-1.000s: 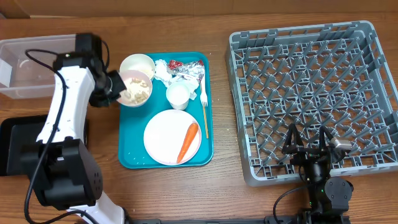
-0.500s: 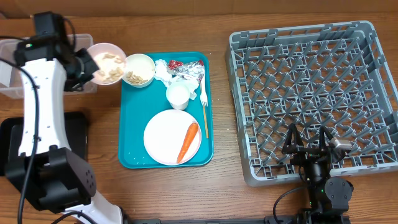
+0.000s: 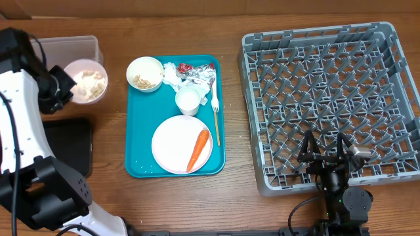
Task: Sort waste into correct bins and load items into the dishwasher rack
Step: 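Lift the bowl with the left gripper and carry it left over the black tray, then tilt the held bowl with the left gripper to dump food onto the black tray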
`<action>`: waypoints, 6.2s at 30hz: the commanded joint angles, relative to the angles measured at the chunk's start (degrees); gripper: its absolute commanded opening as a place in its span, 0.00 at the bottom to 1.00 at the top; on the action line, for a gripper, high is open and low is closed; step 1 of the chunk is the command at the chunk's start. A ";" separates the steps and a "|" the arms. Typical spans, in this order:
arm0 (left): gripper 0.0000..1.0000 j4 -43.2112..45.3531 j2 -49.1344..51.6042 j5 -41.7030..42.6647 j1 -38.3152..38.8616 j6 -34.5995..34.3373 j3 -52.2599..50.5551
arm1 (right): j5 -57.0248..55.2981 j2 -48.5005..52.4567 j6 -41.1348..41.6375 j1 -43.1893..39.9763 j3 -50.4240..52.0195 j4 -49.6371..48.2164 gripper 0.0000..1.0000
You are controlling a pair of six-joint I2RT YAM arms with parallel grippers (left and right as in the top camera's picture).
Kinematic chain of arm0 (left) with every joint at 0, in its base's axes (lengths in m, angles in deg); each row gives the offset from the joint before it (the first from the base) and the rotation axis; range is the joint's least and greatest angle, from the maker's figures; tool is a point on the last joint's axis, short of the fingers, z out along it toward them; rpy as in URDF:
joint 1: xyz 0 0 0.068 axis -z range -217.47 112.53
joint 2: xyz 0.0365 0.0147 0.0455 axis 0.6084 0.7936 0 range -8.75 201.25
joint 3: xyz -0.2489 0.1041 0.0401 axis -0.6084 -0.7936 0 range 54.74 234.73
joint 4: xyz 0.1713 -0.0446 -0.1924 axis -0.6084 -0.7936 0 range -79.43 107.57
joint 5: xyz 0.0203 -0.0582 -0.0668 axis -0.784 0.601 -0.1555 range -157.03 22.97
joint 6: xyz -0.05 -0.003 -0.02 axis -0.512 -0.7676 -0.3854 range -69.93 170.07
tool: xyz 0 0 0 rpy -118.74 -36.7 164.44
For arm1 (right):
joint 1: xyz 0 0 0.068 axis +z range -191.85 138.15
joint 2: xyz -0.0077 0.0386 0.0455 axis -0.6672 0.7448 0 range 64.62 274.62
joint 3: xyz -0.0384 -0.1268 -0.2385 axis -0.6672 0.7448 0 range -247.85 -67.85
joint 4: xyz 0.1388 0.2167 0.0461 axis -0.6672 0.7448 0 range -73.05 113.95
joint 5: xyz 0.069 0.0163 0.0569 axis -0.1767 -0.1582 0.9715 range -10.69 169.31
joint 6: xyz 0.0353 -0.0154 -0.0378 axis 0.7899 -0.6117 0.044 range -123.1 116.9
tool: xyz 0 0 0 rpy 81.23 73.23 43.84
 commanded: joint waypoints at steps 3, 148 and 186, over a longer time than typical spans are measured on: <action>0.04 -4.22 0.13 -0.22 -6.71 -2.51 1.62 | 0.02 -0.46 0.24 -0.33 0.59 -0.46 1.00; 0.04 -11.23 21.18 -81.66 -6.36 -12.92 0.52 | 0.02 -0.46 0.24 -0.33 0.59 -0.46 1.00; 0.04 2.71 21.20 -94.49 -6.34 10.43 0.52 | 0.02 -0.46 0.24 -0.33 0.59 -0.46 1.00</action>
